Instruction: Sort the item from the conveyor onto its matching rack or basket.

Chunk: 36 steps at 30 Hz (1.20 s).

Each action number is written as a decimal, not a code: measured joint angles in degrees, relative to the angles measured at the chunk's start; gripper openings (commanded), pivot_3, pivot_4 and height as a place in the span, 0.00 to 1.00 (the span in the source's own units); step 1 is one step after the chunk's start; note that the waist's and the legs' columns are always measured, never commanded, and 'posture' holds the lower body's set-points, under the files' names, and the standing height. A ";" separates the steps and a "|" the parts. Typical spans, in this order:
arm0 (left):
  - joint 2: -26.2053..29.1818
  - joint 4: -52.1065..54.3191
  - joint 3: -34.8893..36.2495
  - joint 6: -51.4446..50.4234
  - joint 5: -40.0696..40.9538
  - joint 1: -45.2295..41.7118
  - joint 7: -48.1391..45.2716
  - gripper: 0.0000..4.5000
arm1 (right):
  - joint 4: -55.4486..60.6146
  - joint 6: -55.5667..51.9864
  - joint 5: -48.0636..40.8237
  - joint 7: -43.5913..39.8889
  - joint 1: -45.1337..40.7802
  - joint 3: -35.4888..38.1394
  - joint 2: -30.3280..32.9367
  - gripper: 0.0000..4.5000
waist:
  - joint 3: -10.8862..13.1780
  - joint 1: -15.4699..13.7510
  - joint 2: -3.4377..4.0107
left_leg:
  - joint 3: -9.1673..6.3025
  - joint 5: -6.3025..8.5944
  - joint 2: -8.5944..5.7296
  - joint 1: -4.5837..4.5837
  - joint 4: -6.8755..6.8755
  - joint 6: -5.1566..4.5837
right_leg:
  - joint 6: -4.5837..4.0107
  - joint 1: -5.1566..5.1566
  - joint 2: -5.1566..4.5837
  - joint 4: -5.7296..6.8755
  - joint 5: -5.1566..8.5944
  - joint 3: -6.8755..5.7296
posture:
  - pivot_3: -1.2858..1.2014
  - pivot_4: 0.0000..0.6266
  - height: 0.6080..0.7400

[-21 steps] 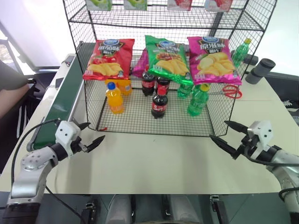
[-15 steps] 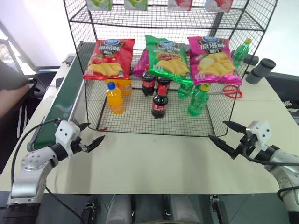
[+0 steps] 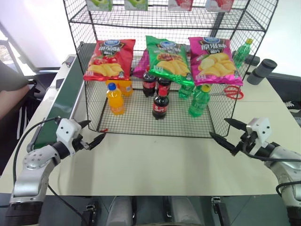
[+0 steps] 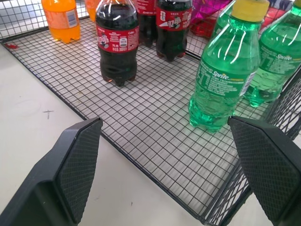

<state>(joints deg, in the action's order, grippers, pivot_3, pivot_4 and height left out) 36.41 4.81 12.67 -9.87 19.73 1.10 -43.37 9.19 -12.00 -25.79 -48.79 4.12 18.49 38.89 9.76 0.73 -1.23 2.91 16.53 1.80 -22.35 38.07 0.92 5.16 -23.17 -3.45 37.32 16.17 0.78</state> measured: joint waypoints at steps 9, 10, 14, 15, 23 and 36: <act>0.00 0.02 0.17 0.47 0.24 0.54 0.14 1.00 | -0.87 0.27 0.48 -1.00 -0.38 -0.09 0.01 0.99 | -0.01 0.02 0.01 | 0.00 0.00 0.00 0.00 0.00 0.00 | 0.00 0.00 0.01 0.01 0.00 0.00 | 0.52 0.24 1.00; -0.01 0.00 0.22 0.38 0.41 0.53 0.15 1.00 | -0.95 0.30 0.59 -1.09 -0.39 -0.10 0.01 0.99 | -0.01 0.02 0.01 | 0.00 0.00 0.00 0.00 0.00 0.00 | 0.00 0.00 0.01 0.01 0.00 0.00 | 0.52 0.24 1.00; -0.20 -0.03 0.84 0.30 1.02 0.49 0.48 1.00 | -1.67 0.54 0.91 -1.13 -0.47 -0.13 0.00 0.99 | 0.00 0.02 0.01 | 0.00 0.00 0.00 0.02 0.00 0.00 | 0.00 0.00 0.01 0.03 0.00 0.00 | 0.52 0.24 1.00; -0.31 -0.03 1.05 0.30 1.04 0.48 0.50 1.00 | -1.85 0.54 0.95 -1.12 -0.54 -0.15 0.00 0.99 | -0.01 0.04 0.01 | 0.00 0.00 0.01 0.02 0.00 0.00 | 0.00 0.00 0.01 0.05 0.00 0.00 | 0.52 0.24 1.00; -0.34 -1.59 3.51 0.17 0.93 0.21 2.78 1.00 | -2.65 0.63 1.10 -1.08 -1.28 -0.81 -0.03 0.99 | -0.01 0.01 0.01 | 0.00 -0.01 0.01 0.04 0.02 0.00 | 0.00 0.00 0.04 0.12 0.00 0.01 | 0.52 0.24 1.00; -0.45 -2.44 3.98 0.21 0.93 -0.28 3.66 1.00 | -2.90 0.64 2.04 0.15 -1.83 -2.13 -0.38 0.99 | -0.01 -0.02 0.01 | 0.01 -0.01 0.00 0.01 0.02 0.00 | 0.00 0.00 0.01 0.05 0.00 0.00 | 0.52 0.24 1.00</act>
<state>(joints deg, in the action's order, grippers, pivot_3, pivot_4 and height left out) 35.97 2.38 16.65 -9.66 20.67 0.82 -39.71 6.29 -11.36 -23.75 -48.64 2.30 16.36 38.51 9.75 0.70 -1.23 2.92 16.52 1.80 -22.34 38.08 0.92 5.16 -23.17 -3.44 37.37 16.16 0.79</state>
